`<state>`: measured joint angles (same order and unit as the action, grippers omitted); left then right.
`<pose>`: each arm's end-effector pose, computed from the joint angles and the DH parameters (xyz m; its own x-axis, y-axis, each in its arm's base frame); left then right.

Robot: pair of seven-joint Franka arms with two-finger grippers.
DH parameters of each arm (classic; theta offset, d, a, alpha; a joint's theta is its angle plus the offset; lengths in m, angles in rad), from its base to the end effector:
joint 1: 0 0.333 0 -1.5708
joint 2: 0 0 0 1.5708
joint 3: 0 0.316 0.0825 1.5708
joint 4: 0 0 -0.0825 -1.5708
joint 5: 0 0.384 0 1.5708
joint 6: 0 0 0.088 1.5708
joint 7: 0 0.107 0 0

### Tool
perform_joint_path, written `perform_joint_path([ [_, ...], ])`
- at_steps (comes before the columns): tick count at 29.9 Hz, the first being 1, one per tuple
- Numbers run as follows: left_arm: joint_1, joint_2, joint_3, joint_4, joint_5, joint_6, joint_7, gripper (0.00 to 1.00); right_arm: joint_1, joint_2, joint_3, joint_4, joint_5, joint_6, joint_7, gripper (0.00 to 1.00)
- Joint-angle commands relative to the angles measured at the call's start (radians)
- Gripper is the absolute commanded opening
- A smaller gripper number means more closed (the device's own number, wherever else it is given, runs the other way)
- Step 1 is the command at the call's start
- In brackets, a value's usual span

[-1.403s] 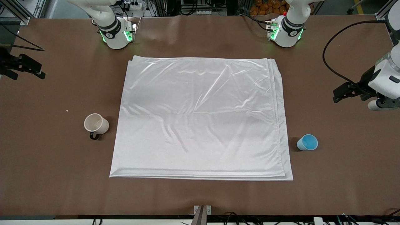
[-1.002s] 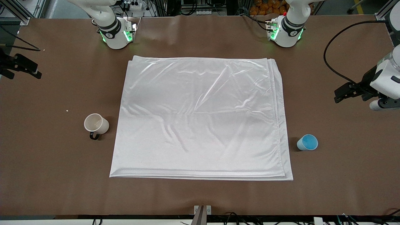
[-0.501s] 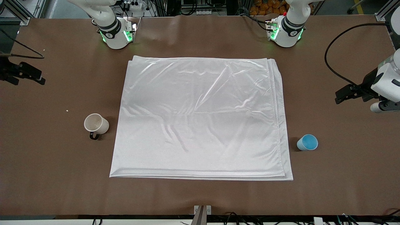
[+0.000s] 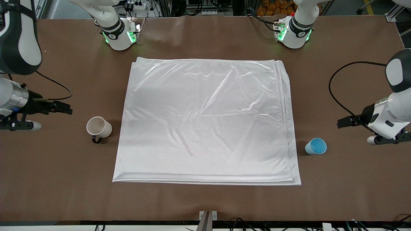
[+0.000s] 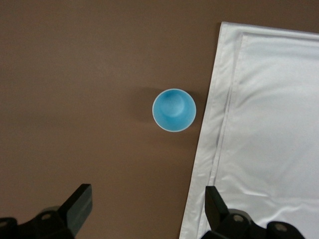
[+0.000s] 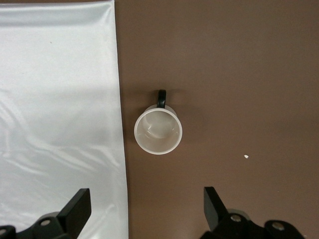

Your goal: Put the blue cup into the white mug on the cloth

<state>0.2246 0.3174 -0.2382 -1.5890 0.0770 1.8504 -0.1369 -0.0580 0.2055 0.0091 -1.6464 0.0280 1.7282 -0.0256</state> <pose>0.6477 0.0135 0.4520 0.9929 0.1098 -0.0463 0.1097 -0.9940 -0.0056 0.6106 -0.0277 0.4813 0.9921 -0.0273 -0.1227 -0.0314 -0.9990 -0.0319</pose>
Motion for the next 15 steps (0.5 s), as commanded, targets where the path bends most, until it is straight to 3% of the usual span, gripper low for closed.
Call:
perform_joint_path([
  [1,0.001,0.067,-0.006,0.011,0.053,0.07,0.016,1.0,0.021,0.098,0.003,0.051,0.009,-0.001,0.091,1.0],
  [8,0.002,0.155,-0.007,0.011,0.052,0.16,0.014,1.0,0.01,0.23,0.002,0.109,0.004,0.011,0.096,1.0],
  [15,0.002,0.229,-0.006,0.011,0.053,0.23,0.016,1.0,0.007,0.336,0.002,0.152,0.007,0.148,0.098,1.0],
])
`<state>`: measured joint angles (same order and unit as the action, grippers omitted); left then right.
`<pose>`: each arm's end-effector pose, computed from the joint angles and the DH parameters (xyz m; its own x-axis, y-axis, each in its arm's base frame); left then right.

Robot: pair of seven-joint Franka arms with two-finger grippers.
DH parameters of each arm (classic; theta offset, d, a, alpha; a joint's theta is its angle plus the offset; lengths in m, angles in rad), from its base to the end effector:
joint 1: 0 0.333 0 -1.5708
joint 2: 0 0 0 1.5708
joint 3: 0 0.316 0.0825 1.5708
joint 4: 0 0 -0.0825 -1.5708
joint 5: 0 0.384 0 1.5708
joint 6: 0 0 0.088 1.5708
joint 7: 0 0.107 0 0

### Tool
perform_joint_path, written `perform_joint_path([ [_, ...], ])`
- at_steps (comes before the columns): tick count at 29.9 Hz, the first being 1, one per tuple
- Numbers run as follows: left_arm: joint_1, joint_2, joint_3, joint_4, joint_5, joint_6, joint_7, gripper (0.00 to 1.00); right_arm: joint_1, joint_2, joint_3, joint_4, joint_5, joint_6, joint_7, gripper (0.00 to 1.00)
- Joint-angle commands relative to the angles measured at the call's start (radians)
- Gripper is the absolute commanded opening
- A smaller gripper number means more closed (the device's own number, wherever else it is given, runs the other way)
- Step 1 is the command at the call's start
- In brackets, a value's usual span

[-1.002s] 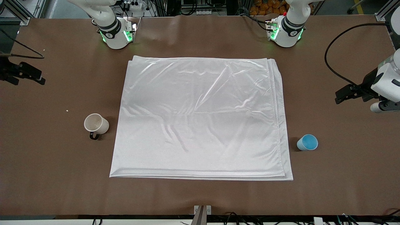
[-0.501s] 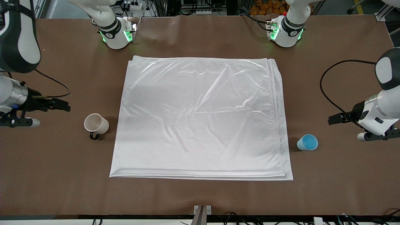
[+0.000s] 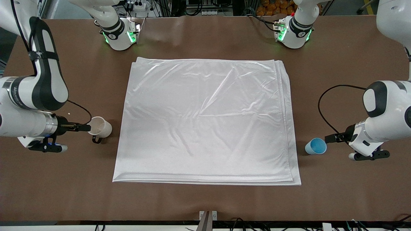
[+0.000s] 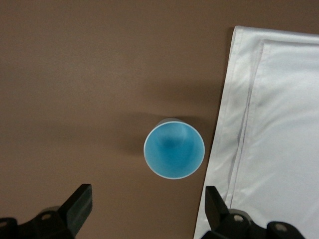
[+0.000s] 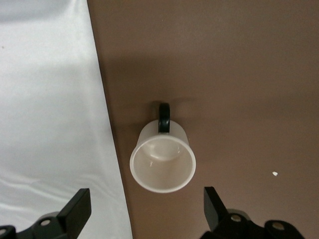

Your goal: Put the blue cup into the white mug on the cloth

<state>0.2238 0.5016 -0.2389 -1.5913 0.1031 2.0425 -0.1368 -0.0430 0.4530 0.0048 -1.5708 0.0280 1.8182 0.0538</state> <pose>0.6806 0.0164 0.3468 0.9944 0.0989 -0.0378 0.0997 -0.9948 0.0190 0.6578 -0.0232 0.3645 0.9738 -0.0979 -0.2054 -0.1034 -0.9945 -0.0163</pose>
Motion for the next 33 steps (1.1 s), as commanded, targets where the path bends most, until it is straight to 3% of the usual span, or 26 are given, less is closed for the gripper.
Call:
perform_joint_path([
  [1,0.003,0.054,-0.005,0.013,0.027,0.045,0.016,1.0,-0.008,0.099,0.006,0.077,0.007,0.085,0.018,1.0],
  [8,0.015,0.109,-0.005,0.014,0.029,0.096,0.016,1.0,-0.008,0.161,0.006,0.077,0.01,0.226,0.02,1.0],
  [15,0.022,0.15,-0.005,0.014,0.029,0.146,0.016,1.0,-0.011,0.219,0.004,0.077,0.01,0.28,0.012,1.0],
  [23,0.019,0.163,-0.003,0.005,0.061,0.156,0.013,1.0,-0.024,0.253,0.006,0.058,0.021,0.24,0.002,1.0],
  [27,0.022,0.173,-0.003,0.002,0.064,0.171,0.013,1.0,-0.054,0.253,0.009,0.057,0.027,0.138,-0.038,1.0],
  [33,0.022,0.173,-0.003,-0.03,0.063,0.202,0.013,0.94,-0.066,0.251,0.009,0.06,0.078,0.069,-0.106,0.91],
])
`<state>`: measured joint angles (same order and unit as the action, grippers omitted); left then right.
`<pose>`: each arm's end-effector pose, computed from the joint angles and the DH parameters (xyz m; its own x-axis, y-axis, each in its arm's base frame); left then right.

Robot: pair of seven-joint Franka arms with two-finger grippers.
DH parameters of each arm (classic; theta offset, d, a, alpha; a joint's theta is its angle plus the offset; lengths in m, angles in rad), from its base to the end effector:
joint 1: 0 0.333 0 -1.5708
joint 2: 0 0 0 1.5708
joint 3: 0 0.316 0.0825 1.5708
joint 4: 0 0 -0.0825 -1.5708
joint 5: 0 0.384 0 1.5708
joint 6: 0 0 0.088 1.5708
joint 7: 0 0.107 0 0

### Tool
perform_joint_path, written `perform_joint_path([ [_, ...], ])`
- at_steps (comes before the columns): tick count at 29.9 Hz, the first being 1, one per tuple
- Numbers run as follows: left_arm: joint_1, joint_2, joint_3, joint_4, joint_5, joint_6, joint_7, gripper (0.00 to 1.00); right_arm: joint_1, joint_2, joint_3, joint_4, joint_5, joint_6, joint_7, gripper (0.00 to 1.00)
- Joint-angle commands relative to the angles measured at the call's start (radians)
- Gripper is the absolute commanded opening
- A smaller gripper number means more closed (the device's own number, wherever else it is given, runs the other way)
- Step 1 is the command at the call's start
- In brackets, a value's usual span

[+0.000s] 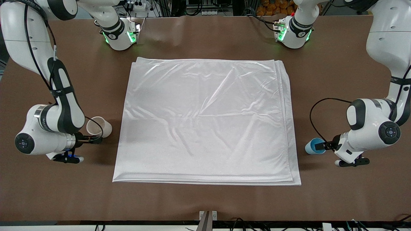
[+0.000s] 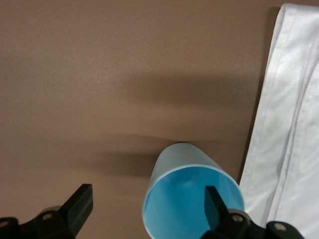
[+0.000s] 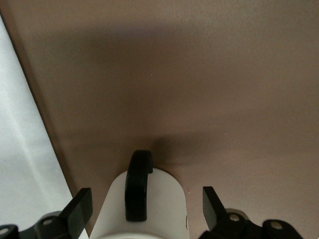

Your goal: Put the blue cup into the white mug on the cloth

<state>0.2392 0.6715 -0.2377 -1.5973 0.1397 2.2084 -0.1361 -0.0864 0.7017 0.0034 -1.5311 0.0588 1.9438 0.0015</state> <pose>0.6908 0.0272 0.2435 0.9943 0.0980 -0.0432 0.0994 -0.9945 0.0328 0.6725 -0.0523 0.2226 0.9529 -0.1024 -0.2856 -0.1210 -0.9915 -0.0481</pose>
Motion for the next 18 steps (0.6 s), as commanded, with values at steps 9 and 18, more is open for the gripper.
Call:
perform_joint_path([
  [9,0.005,0.008,-0.005,-0.024,0.026,0.051,0.012,0.5,-0.013,0.001,0.01,0.023,0.07,-0.109,-0.051,0.49],
  [18,0.0,0.011,-0.005,-0.023,0.026,0.053,0.003,0.13,-0.012,0.001,0.017,0.029,0.076,-0.108,-0.054,0.06],
])
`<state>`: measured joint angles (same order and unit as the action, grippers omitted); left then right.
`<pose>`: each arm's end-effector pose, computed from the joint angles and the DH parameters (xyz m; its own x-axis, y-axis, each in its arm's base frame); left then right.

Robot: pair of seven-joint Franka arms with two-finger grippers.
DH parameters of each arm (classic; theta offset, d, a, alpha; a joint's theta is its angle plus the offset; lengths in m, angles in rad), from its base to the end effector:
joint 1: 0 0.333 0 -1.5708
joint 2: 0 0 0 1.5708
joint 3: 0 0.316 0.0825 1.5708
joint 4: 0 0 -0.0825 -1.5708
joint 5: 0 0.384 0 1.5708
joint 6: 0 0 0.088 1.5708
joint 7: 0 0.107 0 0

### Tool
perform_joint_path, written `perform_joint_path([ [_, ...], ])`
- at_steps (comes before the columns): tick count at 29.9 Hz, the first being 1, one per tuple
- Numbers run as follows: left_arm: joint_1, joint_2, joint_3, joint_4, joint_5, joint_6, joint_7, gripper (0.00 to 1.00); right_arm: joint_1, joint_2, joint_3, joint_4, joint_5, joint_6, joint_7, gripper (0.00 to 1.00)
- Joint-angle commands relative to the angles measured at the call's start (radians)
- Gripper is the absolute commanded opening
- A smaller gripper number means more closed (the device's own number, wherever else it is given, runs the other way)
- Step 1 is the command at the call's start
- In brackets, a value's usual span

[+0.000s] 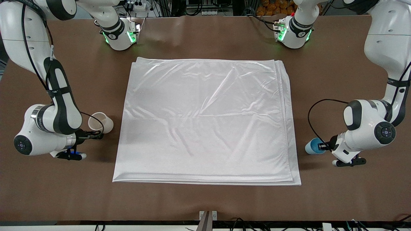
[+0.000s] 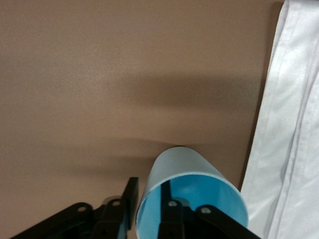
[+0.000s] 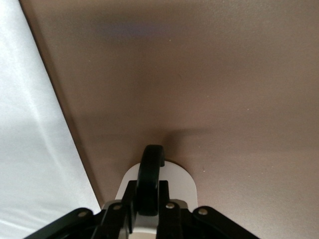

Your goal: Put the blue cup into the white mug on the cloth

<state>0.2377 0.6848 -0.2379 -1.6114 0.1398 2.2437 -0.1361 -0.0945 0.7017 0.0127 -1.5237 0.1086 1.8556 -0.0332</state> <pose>0.6894 0.0246 0.2314 0.9948 0.0954 -0.0353 0.0968 -0.9946 0.0388 0.6639 -0.0470 0.2216 0.9302 -0.0735 -0.3596 -0.1191 -0.9872 -0.1061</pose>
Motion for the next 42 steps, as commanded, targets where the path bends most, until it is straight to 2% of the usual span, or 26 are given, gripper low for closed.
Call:
perform_joint_path([
  [1,0.0,-0.002,-0.004,-0.008,0.026,0.017,0.003,0.09,-0.002,-0.001,0.009,0.022,0.026,-0.018,-0.019,0.05],
  [3,-0.001,-0.004,-0.004,-0.008,0.027,0.017,0.003,0.0,-0.002,-0.004,0.013,0.023,0.026,-0.019,-0.021,0.02],
  [7,-0.003,-0.008,-0.004,-0.007,0.027,0.017,0.001,0.0,0.001,-0.016,0.018,0.037,0.026,-0.027,-0.021,0.0],
  [13,0.0,-0.022,-0.006,-0.007,0.027,0.011,0.015,0.0,0.004,-0.021,0.053,0.082,0.028,-0.119,-0.008,0.0],
  [18,-0.006,-0.06,-0.014,-0.004,0.027,-0.01,0.009,0.0,0.024,-0.014,0.078,0.089,0.055,-0.113,0.019,0.01],
  [22,-0.008,-0.097,-0.023,0.004,0.027,-0.062,0.004,0.0,0.05,-0.011,0.078,0.089,0.106,-0.11,0.102,0.01],
  [30,-0.006,-0.177,-0.058,0.004,0.027,-0.125,0.015,0.0,0.122,-0.008,0.079,0.117,0.111,-0.084,0.272,0.01],
  [42,-0.008,-0.252,-0.121,0.005,0.026,-0.185,0.001,0.0,0.294,-0.001,0.081,0.117,0.112,0.071,0.64,0.01],
])
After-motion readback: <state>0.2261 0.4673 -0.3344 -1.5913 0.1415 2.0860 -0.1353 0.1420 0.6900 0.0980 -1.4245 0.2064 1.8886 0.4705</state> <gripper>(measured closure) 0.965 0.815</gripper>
